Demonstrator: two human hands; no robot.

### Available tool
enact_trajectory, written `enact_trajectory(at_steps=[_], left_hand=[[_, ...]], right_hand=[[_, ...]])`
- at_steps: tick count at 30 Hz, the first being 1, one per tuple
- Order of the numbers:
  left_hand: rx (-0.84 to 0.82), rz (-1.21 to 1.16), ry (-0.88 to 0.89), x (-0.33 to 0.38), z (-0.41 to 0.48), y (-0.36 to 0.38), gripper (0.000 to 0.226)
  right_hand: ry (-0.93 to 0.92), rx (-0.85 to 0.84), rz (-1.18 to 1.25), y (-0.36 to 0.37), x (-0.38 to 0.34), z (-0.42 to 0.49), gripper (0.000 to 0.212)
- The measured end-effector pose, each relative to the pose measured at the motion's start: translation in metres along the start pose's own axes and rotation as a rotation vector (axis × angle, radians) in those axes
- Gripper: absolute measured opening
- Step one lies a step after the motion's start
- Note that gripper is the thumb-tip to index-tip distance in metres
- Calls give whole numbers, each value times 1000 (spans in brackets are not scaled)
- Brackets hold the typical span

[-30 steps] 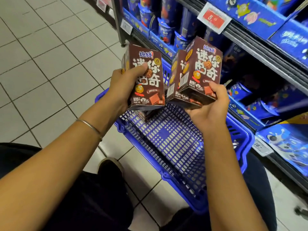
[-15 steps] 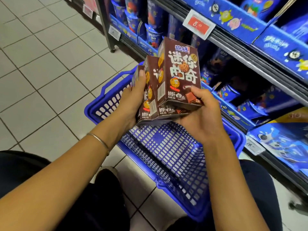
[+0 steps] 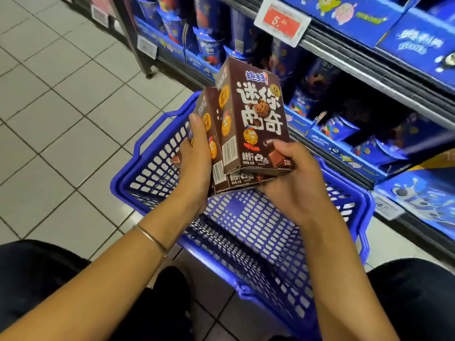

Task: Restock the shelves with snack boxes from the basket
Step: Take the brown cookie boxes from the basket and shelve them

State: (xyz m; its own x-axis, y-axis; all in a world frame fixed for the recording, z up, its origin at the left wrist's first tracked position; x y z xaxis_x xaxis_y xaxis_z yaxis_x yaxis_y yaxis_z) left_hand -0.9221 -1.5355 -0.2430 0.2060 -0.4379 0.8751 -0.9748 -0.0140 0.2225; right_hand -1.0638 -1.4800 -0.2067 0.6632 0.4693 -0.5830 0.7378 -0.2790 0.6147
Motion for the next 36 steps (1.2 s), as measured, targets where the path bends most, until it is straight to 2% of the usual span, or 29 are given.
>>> enact_trajectory(at_steps=[2, 5, 9, 11, 13, 15, 18, 19, 21, 23, 26, 30, 33, 36], left_hand=[[-39, 17, -26, 4, 3, 7, 116], [-102, 66, -50, 15, 6, 21, 133], [-186, 58, -72, 40, -3, 41, 144], [-188, 76, -89, 58, -11, 45, 152], [-203, 44, -97, 85, -24, 49, 150], [-209, -2, -109, 119, -45, 52, 151], [-207, -86, -105, 178, -84, 55, 136], [-234, -135, -105, 200, -100, 59, 127], [-300, -200, -95, 248, -133, 69, 112], [-317, -214, -81, 300, -167, 80, 108], [-336, -223, -73, 371, -216, 101, 99], [-411, -193, -25, 447, -271, 136, 56], [-408, -196, -13, 487, -307, 160, 54], [-409, -173, 40, 517, -339, 184, 59]], right_hand=[[0, 8, 2, -2, -4, -1, 31], [-4, 87, -69, 0, -21, -6, 42], [29, 201, -142, 10, -48, -20, 42], [32, 239, -146, 24, -64, -32, 33], [27, 253, -145, 45, -82, -49, 21], [34, 281, -158, 70, -103, -74, 24], [57, 303, -201, 118, -135, -117, 61], [59, 294, -211, 138, -147, -133, 67], [43, 266, -220, 178, -173, -168, 63], [36, 252, -214, 214, -202, -205, 55], [18, 251, -199, 259, -246, -261, 57], [-23, 186, -110, 307, -291, -330, 52], [-74, 183, -106, 329, -317, -375, 50], [-139, 196, -135, 345, -340, -415, 59]])
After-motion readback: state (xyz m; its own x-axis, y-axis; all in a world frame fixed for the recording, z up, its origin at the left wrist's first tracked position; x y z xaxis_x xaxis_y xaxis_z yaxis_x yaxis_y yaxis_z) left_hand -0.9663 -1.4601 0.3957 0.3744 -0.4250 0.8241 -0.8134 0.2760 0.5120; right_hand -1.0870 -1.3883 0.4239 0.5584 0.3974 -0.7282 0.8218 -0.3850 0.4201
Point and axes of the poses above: each hand's wrist, its own z-axis towards the middle knuckle, its own y-axis out of the palm, x = y × z, the point moved 7 cm from there along z, towards the middle knuckle, and after that the axes turned 10 degrees about y, right-handed, at the moved point
